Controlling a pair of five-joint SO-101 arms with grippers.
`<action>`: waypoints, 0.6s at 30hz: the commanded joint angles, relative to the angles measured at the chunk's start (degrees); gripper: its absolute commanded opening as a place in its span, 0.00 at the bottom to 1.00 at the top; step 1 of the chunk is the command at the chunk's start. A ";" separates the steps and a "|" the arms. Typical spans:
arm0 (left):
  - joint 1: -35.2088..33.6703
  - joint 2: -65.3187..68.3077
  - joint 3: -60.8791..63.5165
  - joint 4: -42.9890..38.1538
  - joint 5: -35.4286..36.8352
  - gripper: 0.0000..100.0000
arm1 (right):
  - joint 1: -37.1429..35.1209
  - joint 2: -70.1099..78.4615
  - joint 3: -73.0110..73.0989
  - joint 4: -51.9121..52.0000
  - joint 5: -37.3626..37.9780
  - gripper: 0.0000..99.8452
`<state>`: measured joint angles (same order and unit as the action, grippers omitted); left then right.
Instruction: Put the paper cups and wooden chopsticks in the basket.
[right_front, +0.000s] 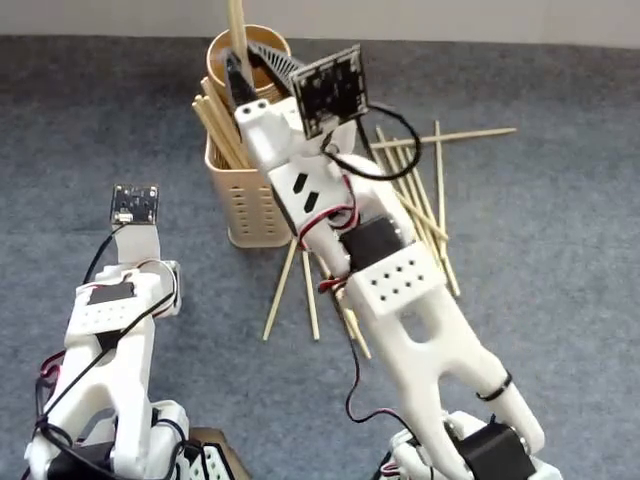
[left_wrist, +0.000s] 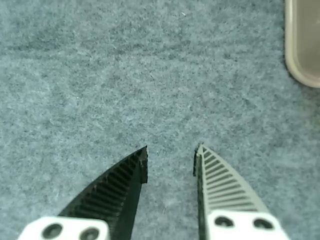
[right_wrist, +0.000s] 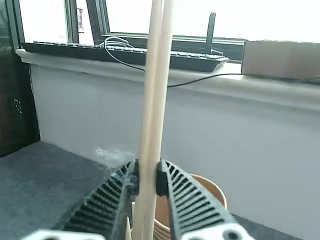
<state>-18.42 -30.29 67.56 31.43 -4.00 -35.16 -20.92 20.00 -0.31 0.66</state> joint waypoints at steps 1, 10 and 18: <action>1.01 -0.84 -0.22 -0.88 -0.44 0.18 | 0.22 2.68 2.95 -6.46 -0.44 0.00; 1.01 -0.84 -0.13 -0.88 -0.44 0.18 | 2.86 8.04 2.77 -5.58 -0.35 0.05; 1.01 -0.84 -0.04 -2.02 -0.44 0.18 | 2.68 -0.31 3.03 4.97 3.34 0.29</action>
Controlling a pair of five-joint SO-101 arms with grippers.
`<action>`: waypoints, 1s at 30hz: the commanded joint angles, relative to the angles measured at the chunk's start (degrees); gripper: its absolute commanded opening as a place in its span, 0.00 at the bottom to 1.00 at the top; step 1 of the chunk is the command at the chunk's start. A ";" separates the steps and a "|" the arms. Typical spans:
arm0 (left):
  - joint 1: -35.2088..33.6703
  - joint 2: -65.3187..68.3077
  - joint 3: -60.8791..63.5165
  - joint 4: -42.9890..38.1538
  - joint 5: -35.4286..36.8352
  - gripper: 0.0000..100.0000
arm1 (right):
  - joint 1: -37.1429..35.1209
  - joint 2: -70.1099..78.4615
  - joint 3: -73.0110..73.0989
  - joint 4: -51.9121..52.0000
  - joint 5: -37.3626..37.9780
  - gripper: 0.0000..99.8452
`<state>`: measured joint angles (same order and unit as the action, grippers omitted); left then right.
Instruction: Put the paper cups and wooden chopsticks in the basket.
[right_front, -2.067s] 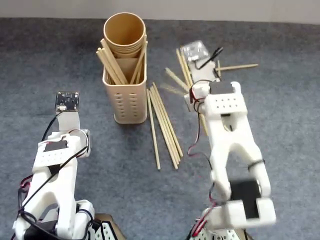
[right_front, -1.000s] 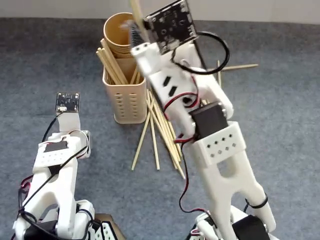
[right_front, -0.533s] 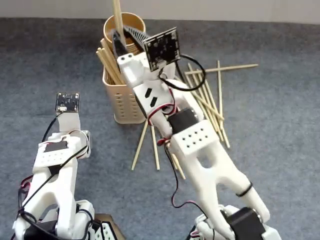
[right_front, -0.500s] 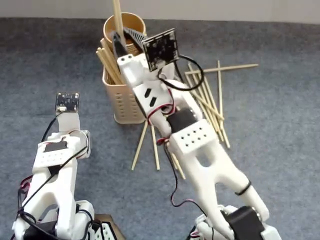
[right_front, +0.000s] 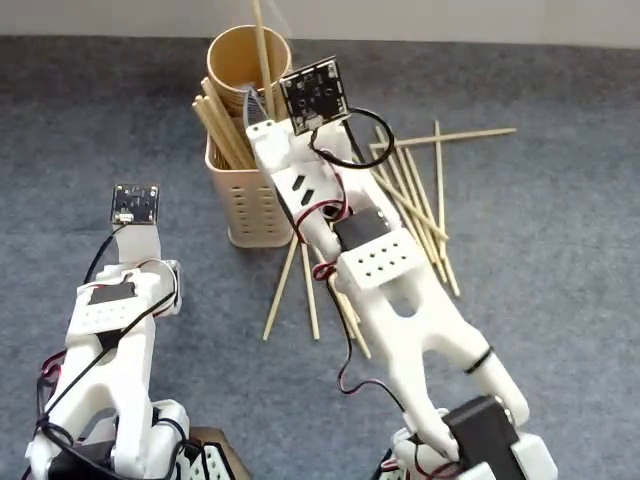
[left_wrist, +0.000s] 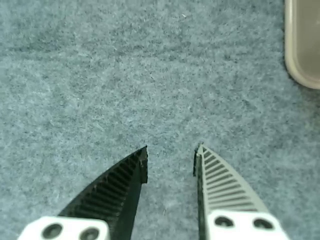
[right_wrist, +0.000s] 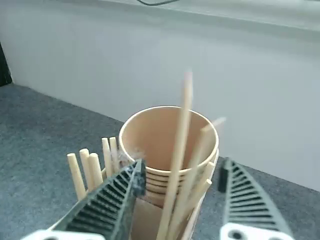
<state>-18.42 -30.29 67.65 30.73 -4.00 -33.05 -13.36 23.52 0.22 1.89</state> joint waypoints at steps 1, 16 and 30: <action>1.01 -0.84 -0.13 -1.32 -0.44 0.18 | 0.57 -9.71 -0.48 5.58 2.29 0.29; 1.10 -0.84 2.15 -5.89 -0.35 0.18 | -0.13 -24.66 6.46 50.15 5.19 0.28; 1.10 -0.92 2.15 -5.89 -0.35 0.18 | 3.12 7.43 10.15 45.05 14.42 0.28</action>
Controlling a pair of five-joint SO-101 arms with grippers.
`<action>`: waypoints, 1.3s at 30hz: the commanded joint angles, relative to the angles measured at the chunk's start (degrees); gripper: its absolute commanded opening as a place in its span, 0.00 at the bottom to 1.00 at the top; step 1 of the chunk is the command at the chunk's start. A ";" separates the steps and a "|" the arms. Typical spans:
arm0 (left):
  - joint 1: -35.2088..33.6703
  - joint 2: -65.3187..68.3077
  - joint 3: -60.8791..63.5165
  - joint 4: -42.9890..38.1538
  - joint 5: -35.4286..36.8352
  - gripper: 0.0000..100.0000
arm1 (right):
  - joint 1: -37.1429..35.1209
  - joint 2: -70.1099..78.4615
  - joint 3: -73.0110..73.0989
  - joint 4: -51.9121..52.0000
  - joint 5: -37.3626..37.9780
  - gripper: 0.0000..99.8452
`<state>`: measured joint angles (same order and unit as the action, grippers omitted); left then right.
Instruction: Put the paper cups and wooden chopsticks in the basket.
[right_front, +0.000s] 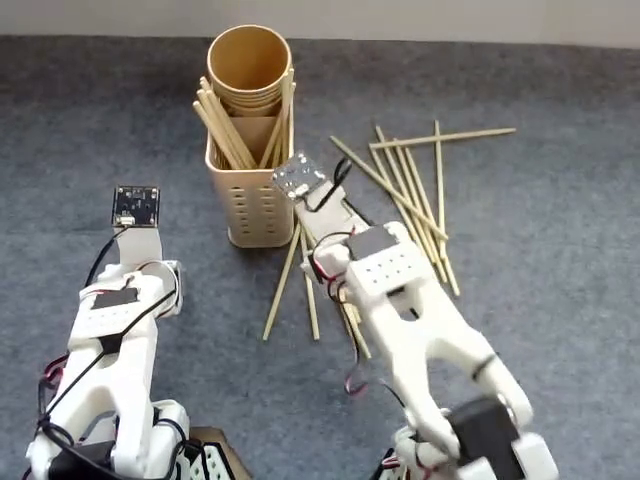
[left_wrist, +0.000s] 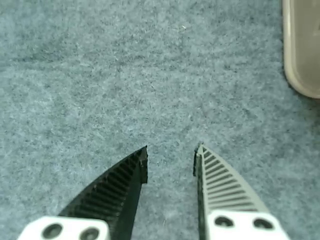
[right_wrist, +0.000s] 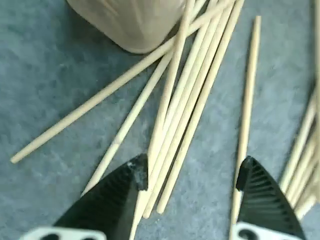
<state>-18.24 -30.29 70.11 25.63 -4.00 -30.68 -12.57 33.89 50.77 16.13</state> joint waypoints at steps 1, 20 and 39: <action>0.92 -0.92 -0.31 -0.79 -0.35 0.18 | 0.66 9.27 -0.22 -7.16 0.18 0.28; 1.98 -0.92 -0.48 -0.79 -0.26 0.18 | 7.25 22.73 -2.77 -2.51 -2.81 0.08; 2.07 -0.92 -0.31 -0.88 -0.35 0.18 | 4.18 3.03 7.34 -5.32 -4.66 0.08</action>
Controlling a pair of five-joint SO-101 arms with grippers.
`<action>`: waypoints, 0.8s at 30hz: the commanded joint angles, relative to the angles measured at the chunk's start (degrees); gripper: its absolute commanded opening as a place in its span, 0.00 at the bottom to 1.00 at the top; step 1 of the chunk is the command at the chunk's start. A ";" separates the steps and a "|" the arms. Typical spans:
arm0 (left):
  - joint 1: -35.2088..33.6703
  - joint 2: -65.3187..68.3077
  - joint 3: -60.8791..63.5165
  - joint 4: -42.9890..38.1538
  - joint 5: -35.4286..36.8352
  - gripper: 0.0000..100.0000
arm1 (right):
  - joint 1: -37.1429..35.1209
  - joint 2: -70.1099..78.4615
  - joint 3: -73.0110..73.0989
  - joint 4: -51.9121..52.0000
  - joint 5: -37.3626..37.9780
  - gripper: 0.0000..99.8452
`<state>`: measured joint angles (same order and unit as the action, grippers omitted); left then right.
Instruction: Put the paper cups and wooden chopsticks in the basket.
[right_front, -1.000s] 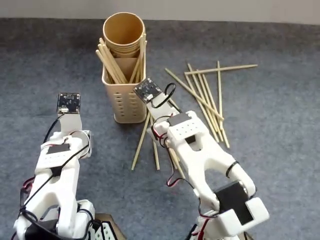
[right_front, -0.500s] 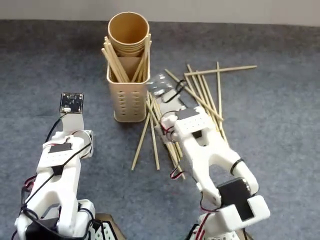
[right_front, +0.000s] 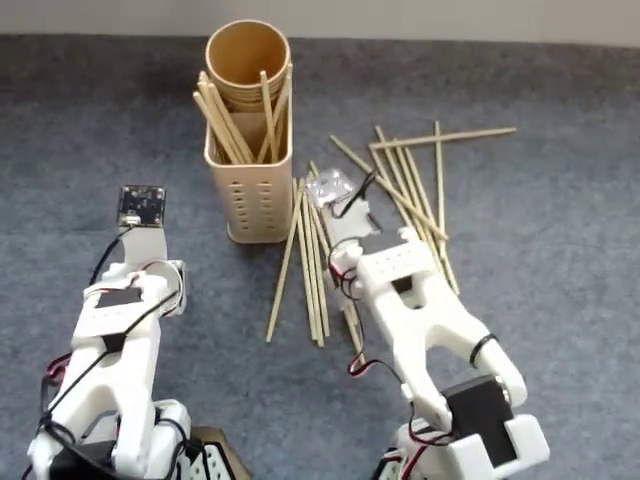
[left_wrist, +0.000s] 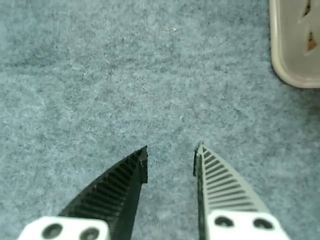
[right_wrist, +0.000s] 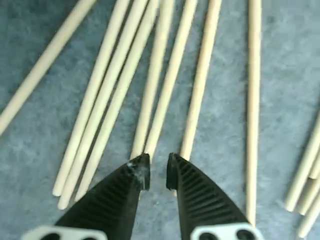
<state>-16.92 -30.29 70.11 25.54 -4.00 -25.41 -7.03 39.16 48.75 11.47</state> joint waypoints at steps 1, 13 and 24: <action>0.75 -0.92 -0.31 -0.79 -0.35 0.18 | -1.19 -2.42 2.42 -4.09 0.00 0.08; 0.75 -0.92 -0.31 -0.70 -0.35 0.18 | -1.10 8.75 -0.40 -5.23 3.52 0.21; 0.75 -0.92 -0.31 -0.70 -0.35 0.18 | 1.98 18.33 -12.26 3.65 6.07 0.07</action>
<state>-16.92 -30.29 70.11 25.54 -4.00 -26.37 10.29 29.85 50.95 17.71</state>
